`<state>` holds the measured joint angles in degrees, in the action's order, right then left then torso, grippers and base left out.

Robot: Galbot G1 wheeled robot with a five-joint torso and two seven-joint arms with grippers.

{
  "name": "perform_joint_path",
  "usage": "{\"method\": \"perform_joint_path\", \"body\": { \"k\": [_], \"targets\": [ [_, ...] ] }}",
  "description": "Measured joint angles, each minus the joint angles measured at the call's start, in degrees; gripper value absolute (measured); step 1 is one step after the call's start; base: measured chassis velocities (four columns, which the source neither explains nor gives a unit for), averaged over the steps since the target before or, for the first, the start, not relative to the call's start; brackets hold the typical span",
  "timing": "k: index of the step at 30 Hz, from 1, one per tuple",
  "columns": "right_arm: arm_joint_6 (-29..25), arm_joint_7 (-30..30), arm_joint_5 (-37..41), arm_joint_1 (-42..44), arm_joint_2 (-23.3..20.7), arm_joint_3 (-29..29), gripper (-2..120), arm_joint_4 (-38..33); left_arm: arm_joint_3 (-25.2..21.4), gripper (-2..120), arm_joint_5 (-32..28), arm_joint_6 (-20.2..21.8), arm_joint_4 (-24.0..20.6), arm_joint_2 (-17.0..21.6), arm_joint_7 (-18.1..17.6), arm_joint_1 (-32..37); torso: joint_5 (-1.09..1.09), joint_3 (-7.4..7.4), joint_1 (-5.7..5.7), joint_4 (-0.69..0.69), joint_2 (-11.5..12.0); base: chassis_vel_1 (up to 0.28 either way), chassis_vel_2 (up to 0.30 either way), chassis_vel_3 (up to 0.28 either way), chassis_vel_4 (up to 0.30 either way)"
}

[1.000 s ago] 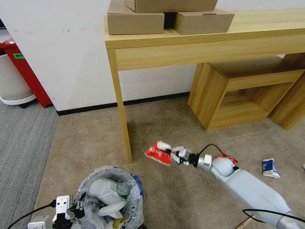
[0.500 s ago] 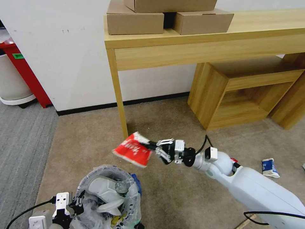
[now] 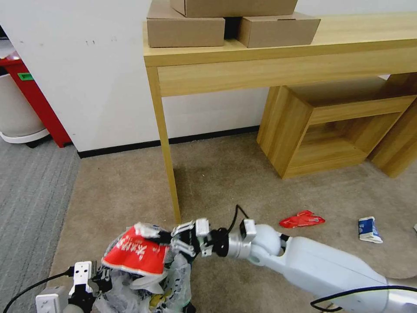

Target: Pick up the trash bin and place the garbage on the floor into it.

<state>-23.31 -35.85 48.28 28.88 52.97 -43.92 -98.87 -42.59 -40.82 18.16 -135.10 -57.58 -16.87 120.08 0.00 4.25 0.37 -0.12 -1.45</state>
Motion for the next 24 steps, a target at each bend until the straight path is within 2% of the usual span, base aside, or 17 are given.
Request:
{"method": "perform_joint_path", "body": {
  "k": [9, 21, 23, 24],
  "targets": [
    [-2.26, 1.54, -1.32, -1.97, 3.97, -3.62, 0, 7.38, 0.31, 0, 1.15, -0.13, -1.01, -0.26, 1.17, 0.51, 0.00, 0.00, 0.00, -0.01, 0.00, 0.000, 0.000, 0.000, 0.000],
    [-4.70, 4.89, -3.59, -3.40, 7.52, -5.52, 0, 11.87, -0.60, 0, -0.46, 0.27, -0.75, 1.37, 1.89, 0.08, 0.01, 0.00, 0.00, 0.00, 0.00, 0.000, 0.000, 0.000, 0.000],
    [-5.16, 5.21, -4.65, -3.10, 7.51, -5.36, 7, 12.49, -0.71, 0, -0.92, 0.47, -0.68, 1.71, 1.91, 0.06, 0.00, 0.00, 0.00, -0.01, 0.00, 0.000, 0.000, 0.000, 0.000],
    [-5.16, 5.21, -4.65, -3.10, 7.51, -5.36, 7, 12.49, -0.71, 0, -0.92, 0.47, -0.68, 1.71, 1.91, 0.06, 0.00, 0.00, 0.00, -0.01, 0.00, 0.000, 0.000, 0.000, 0.000]
  ]
}}
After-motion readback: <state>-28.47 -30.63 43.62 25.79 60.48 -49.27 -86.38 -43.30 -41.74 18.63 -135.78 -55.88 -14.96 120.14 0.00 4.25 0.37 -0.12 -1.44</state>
